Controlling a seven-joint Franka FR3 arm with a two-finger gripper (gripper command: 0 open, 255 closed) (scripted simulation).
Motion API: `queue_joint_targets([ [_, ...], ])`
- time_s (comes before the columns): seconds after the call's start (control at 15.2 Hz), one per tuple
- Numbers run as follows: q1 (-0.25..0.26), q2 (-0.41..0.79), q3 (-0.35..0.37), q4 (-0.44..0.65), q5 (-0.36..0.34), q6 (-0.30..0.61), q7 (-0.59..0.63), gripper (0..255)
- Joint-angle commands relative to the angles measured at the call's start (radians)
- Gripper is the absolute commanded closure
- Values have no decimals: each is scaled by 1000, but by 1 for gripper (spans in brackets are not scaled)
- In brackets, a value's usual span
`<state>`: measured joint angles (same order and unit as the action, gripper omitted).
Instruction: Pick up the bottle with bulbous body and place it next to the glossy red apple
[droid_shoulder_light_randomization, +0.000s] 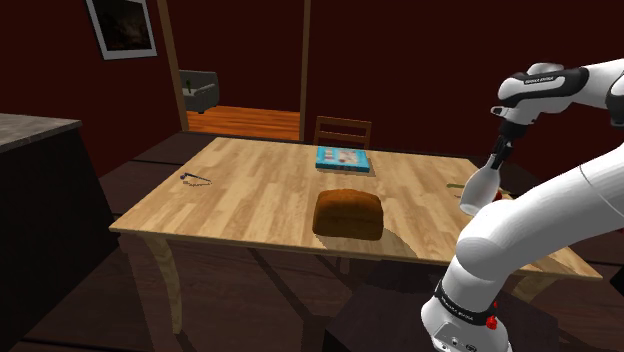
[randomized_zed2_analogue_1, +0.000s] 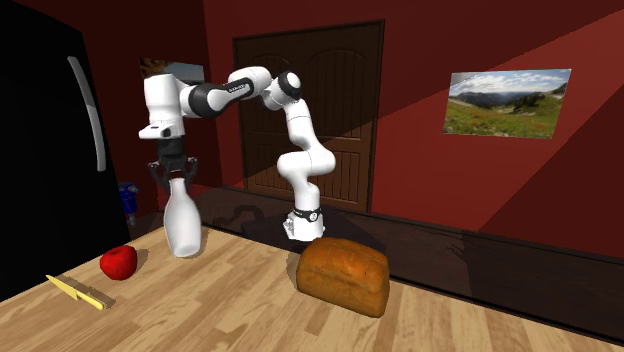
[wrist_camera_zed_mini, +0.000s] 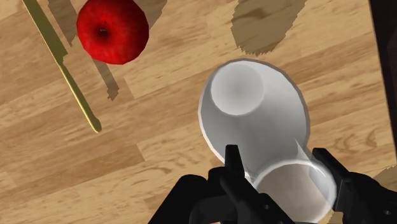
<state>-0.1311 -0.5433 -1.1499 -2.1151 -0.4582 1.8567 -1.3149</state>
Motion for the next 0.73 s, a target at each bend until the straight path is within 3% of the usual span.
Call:
queue_joint_targets([
  [0.0,5,4,-16,-20,-4,27,1,255],
  [0.66,32,21,-85,-90,-21,127,2,255],
])
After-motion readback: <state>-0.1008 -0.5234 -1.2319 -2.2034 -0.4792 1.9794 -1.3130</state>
